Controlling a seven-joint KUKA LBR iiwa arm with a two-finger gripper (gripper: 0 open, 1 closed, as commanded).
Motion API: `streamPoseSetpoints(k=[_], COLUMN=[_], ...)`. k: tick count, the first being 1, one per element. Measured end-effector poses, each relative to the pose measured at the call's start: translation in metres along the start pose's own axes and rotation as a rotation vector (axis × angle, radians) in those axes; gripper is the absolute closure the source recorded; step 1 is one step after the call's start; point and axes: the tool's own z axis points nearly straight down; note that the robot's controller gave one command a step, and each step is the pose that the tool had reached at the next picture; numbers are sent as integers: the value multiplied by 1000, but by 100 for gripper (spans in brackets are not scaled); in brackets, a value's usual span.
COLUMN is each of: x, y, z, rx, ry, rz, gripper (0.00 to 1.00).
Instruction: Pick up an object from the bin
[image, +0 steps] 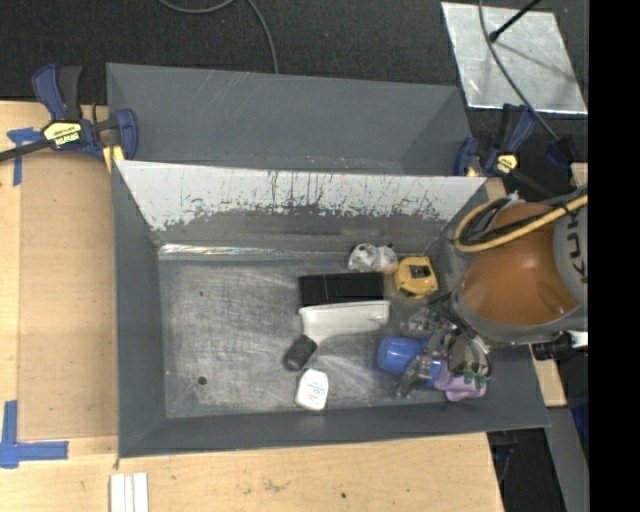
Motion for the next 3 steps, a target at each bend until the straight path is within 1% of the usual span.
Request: streamPoseSetpoints(k=[1,3], x=[-1,-2], y=[0,0], z=[-23,-53], rx=[0,0], ry=[-5,-10], rz=[1,0], gripper=[100,100])
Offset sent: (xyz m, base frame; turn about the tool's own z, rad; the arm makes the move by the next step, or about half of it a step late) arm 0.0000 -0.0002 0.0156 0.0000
